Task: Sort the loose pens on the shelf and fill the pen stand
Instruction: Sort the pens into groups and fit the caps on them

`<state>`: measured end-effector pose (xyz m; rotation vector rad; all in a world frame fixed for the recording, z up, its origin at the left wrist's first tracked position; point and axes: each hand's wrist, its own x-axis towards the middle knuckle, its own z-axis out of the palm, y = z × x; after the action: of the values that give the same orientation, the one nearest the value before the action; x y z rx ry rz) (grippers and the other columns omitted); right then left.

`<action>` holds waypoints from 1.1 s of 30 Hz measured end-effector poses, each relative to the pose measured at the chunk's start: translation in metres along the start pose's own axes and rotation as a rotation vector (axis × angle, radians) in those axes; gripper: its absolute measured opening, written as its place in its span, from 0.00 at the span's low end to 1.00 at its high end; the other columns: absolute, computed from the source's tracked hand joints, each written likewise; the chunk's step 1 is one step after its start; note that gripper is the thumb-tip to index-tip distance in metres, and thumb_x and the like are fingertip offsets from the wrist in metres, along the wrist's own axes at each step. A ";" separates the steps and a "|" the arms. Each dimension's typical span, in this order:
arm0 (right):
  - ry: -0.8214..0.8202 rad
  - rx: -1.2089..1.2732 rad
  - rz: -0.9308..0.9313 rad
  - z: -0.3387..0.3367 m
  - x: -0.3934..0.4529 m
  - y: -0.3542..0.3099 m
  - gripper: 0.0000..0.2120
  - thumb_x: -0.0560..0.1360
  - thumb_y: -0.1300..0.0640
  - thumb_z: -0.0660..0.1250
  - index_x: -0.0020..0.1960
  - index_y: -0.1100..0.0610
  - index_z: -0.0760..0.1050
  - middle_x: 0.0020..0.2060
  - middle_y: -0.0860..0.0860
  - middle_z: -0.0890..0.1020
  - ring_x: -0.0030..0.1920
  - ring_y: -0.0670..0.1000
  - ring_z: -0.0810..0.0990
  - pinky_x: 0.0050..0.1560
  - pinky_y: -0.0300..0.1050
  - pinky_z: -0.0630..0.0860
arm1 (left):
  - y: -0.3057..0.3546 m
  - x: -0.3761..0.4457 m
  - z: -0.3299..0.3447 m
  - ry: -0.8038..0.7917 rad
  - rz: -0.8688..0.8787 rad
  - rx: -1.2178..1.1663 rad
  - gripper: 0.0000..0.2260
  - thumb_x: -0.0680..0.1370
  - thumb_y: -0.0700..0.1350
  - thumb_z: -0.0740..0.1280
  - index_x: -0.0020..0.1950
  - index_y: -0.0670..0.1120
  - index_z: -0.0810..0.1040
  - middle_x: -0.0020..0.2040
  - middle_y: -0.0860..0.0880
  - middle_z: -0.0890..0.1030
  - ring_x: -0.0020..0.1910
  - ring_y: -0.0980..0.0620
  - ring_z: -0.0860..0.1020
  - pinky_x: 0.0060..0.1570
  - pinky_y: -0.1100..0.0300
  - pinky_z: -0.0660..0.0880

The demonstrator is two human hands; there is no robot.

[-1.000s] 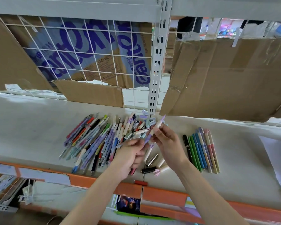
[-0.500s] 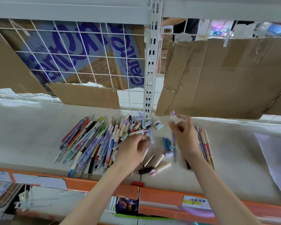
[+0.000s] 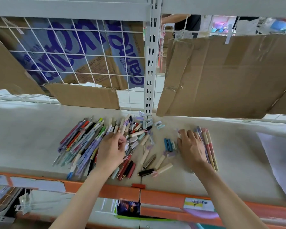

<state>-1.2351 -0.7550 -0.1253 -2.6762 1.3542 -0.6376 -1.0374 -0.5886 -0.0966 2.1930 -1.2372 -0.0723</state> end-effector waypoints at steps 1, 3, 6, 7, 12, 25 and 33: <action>0.006 -0.022 -0.011 0.001 0.000 0.000 0.07 0.70 0.66 0.69 0.48 0.65 0.77 0.36 0.61 0.78 0.37 0.63 0.77 0.41 0.55 0.75 | -0.003 -0.001 -0.001 -0.004 -0.019 -0.007 0.05 0.75 0.35 0.66 0.46 0.44 0.78 0.43 0.50 0.76 0.42 0.54 0.74 0.41 0.67 0.68; -0.012 -0.038 -0.011 -0.001 0.001 -0.001 0.08 0.72 0.61 0.65 0.49 0.65 0.77 0.38 0.61 0.78 0.39 0.63 0.77 0.44 0.55 0.74 | -0.009 -0.003 -0.004 -0.010 -0.028 -0.013 0.06 0.74 0.35 0.67 0.45 0.45 0.78 0.43 0.50 0.76 0.42 0.54 0.74 0.39 0.69 0.67; 0.004 0.005 -0.008 -0.004 0.002 -0.011 0.09 0.74 0.58 0.62 0.50 0.63 0.77 0.42 0.59 0.78 0.41 0.60 0.76 0.44 0.53 0.72 | -0.012 -0.006 -0.009 -0.030 0.051 0.031 0.05 0.72 0.38 0.70 0.40 0.47 0.78 0.39 0.52 0.74 0.41 0.53 0.72 0.39 0.63 0.65; 0.035 0.050 -0.030 -0.004 0.002 -0.016 0.06 0.74 0.61 0.65 0.49 0.62 0.77 0.41 0.58 0.78 0.40 0.60 0.77 0.42 0.51 0.73 | -0.010 -0.008 -0.010 -0.041 0.077 0.055 0.05 0.72 0.40 0.72 0.39 0.48 0.78 0.39 0.53 0.73 0.42 0.52 0.72 0.41 0.61 0.65; 0.022 0.255 -0.149 -0.002 0.002 -0.043 0.04 0.68 0.68 0.71 0.41 0.61 0.79 0.34 0.55 0.77 0.32 0.58 0.76 0.36 0.46 0.71 | 0.008 -0.017 -0.006 -0.204 0.109 0.302 0.09 0.75 0.54 0.67 0.49 0.50 0.79 0.50 0.51 0.72 0.55 0.50 0.69 0.56 0.56 0.65; -0.717 0.439 -0.597 -0.031 -0.043 -0.088 0.07 0.72 0.52 0.69 0.45 0.55 0.80 0.44 0.47 0.74 0.49 0.45 0.68 0.55 0.41 0.67 | 0.008 -0.014 -0.007 -0.158 -0.004 -0.034 0.06 0.76 0.48 0.67 0.43 0.47 0.74 0.43 0.52 0.73 0.46 0.51 0.73 0.45 0.59 0.68; -0.721 0.310 -0.652 -0.034 -0.041 -0.097 0.07 0.75 0.52 0.65 0.48 0.54 0.79 0.47 0.49 0.75 0.52 0.48 0.69 0.56 0.44 0.65 | 0.015 -0.017 -0.018 -0.104 -0.050 -0.177 0.04 0.77 0.45 0.66 0.45 0.46 0.73 0.35 0.56 0.74 0.30 0.61 0.71 0.32 0.72 0.66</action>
<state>-1.1966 -0.6603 -0.0840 -2.6280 0.1884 0.1160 -1.0523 -0.5721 -0.0786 2.0885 -1.1845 -0.3076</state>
